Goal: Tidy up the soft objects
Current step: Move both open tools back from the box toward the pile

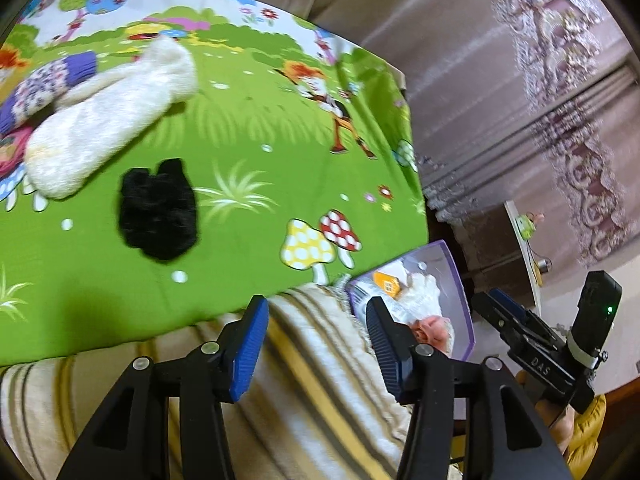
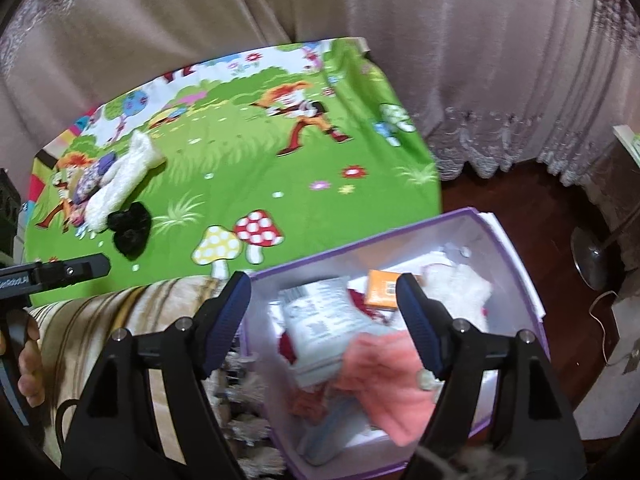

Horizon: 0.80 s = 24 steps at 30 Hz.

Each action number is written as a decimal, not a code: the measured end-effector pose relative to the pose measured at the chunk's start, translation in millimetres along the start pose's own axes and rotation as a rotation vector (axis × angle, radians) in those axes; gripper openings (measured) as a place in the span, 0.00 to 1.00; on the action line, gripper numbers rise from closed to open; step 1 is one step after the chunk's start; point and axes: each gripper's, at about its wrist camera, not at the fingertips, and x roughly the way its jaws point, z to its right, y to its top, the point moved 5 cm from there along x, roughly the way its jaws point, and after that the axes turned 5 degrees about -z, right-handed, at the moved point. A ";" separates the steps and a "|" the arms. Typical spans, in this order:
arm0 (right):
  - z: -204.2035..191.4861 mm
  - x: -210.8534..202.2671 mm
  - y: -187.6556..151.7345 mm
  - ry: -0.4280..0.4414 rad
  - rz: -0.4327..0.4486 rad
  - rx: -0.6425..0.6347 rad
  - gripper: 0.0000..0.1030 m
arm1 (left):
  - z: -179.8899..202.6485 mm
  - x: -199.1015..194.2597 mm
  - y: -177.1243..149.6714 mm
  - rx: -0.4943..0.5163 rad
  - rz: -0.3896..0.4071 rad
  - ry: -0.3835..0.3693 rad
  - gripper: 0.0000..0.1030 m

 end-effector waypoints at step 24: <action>-172.4 69.5 29.6 0.236 -0.127 -0.245 0.81 | -117.8 -54.9 17.0 -0.169 0.099 0.120 0.56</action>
